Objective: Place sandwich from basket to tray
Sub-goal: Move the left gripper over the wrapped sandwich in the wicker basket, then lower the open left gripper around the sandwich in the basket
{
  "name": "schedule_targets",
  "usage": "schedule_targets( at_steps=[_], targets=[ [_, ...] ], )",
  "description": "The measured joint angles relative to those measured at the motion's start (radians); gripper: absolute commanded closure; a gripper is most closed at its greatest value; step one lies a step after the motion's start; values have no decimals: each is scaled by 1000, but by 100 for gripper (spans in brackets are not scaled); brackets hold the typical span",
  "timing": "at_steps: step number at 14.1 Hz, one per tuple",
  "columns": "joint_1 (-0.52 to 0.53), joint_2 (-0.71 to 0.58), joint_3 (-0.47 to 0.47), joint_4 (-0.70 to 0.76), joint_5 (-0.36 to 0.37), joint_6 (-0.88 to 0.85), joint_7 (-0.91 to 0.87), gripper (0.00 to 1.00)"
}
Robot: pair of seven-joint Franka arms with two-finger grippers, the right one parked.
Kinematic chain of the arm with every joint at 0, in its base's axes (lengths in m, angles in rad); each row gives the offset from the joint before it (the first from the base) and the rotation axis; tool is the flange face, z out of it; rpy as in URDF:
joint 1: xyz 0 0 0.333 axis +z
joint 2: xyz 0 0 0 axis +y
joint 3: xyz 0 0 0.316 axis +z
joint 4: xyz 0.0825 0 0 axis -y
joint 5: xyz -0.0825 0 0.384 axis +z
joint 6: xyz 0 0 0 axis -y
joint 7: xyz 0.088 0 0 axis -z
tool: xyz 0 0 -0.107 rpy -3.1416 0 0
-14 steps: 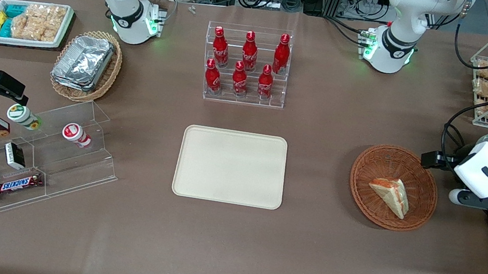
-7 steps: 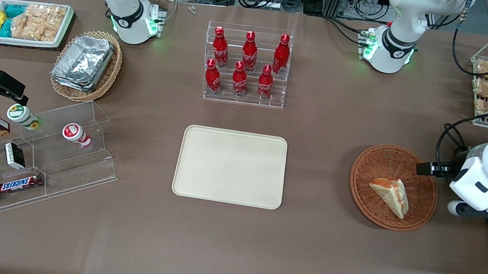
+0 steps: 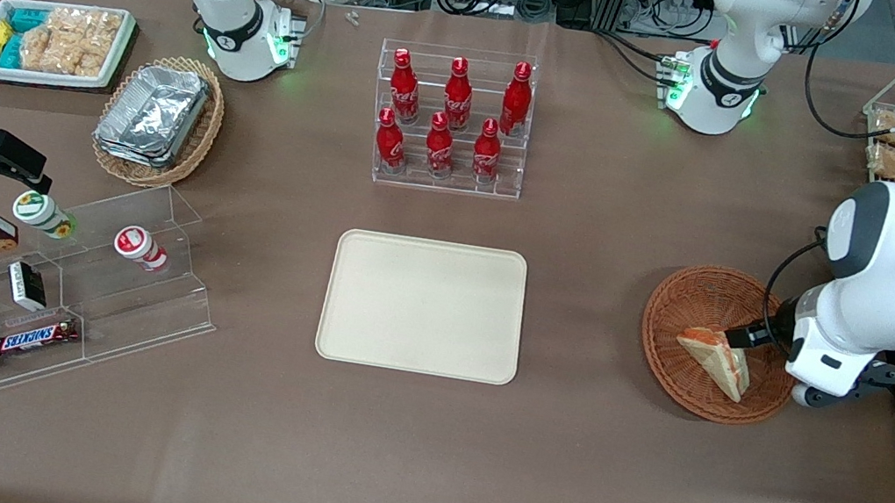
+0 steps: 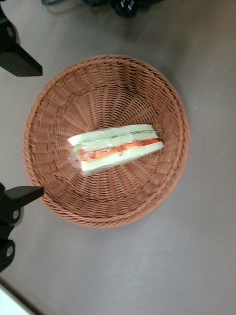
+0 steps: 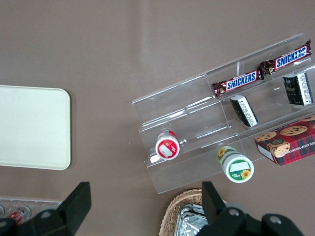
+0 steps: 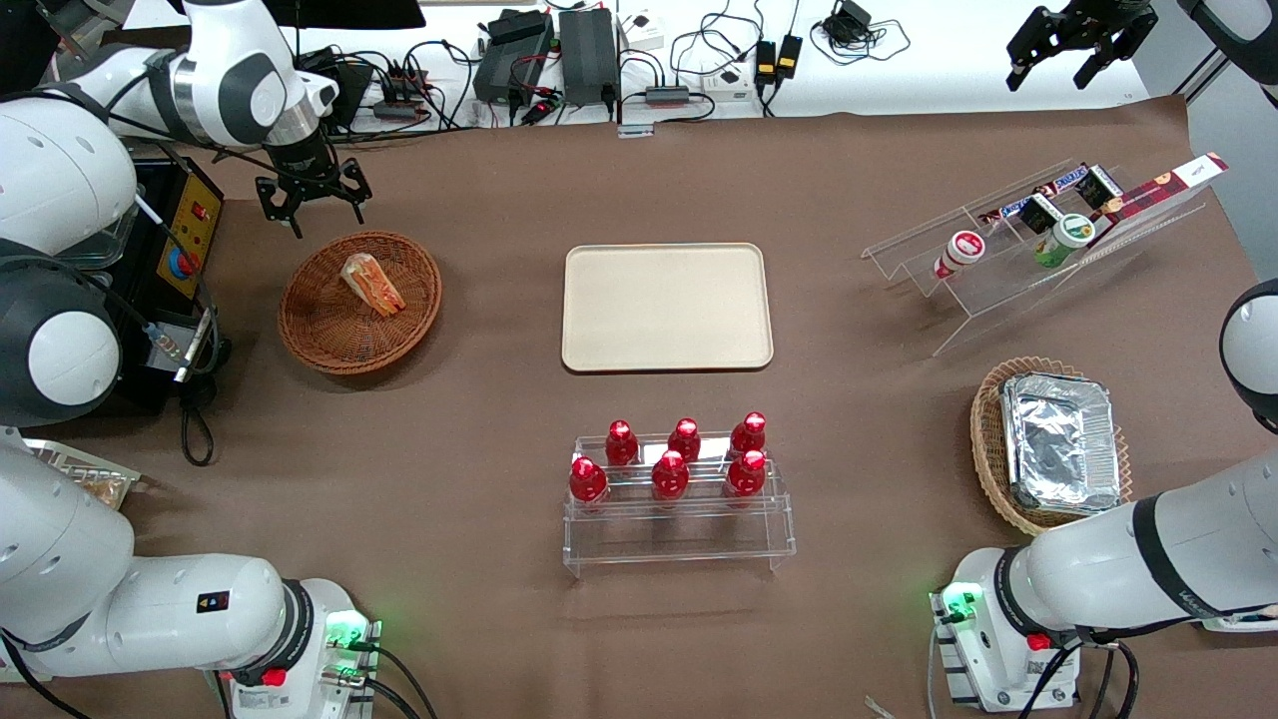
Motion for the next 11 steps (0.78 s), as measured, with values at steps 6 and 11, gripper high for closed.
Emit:
schedule_targets(
  at_steps=[6, 11],
  targets=[
    [0, 7, 5, -136, 0, 196, -124, 0],
    [1, 28, 40, -212, 0, 323, -129, 0]
  ],
)
